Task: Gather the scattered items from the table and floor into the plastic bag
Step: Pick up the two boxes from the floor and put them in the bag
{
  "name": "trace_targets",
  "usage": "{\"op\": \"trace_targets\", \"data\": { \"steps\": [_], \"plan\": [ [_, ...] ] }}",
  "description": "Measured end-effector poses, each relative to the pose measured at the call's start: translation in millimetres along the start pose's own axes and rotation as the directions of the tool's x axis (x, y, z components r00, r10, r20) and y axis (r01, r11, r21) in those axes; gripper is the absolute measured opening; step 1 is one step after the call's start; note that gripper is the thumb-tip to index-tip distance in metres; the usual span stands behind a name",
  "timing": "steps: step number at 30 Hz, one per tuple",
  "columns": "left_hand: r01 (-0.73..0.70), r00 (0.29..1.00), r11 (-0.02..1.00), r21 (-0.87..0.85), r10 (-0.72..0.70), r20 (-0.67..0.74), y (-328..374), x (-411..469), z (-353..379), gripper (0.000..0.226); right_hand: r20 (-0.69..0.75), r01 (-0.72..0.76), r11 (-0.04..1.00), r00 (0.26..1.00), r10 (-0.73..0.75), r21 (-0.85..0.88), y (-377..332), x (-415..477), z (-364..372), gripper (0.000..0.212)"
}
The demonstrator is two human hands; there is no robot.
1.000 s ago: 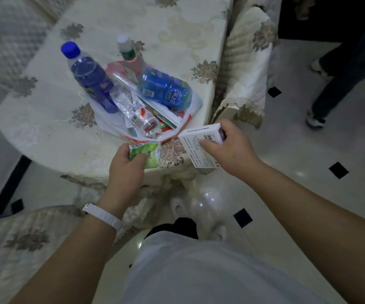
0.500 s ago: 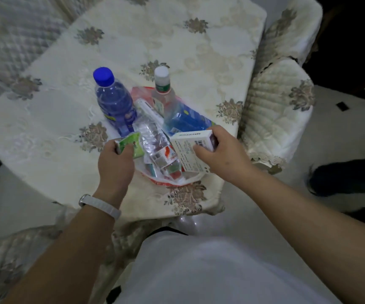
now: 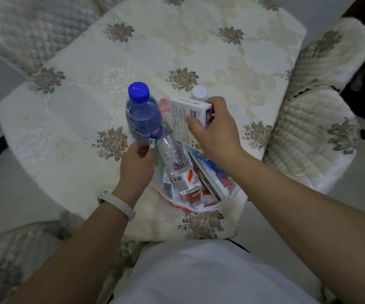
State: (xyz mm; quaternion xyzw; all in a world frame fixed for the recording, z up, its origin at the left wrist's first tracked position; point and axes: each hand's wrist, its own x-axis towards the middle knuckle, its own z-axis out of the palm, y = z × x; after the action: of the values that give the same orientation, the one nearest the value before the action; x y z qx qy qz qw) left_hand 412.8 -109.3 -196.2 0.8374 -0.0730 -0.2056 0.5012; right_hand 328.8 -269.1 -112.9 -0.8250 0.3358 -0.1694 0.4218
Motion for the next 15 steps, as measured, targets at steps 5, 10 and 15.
{"op": "trace_targets", "data": {
  "steps": [5, 10, 15],
  "plan": [
    [-0.059, 0.998, 0.982, 0.18, 0.062, -0.009, -11.9, -5.1, -6.1, 0.032, 0.031, 0.046, 0.999, 0.998, -0.045, -0.007, 6.5, 19.2, 13.1, 0.05],
    [-0.066, 0.993, 0.953, 0.295, 0.092, -0.073, -31.8, -15.2, -11.9, 0.04, 0.071, 0.049, 0.993, 0.997, -0.042, -0.108, 20.1, 18.3, 4.4, 0.051],
    [0.09, 0.996, 0.954, 0.287, -0.081, -0.043, -37.1, -14.0, -4.8, 0.042, 0.191, 0.184, 0.936, 0.973, -0.129, -0.301, 18.2, 11.0, 10.8, 0.046]
  ]
}}
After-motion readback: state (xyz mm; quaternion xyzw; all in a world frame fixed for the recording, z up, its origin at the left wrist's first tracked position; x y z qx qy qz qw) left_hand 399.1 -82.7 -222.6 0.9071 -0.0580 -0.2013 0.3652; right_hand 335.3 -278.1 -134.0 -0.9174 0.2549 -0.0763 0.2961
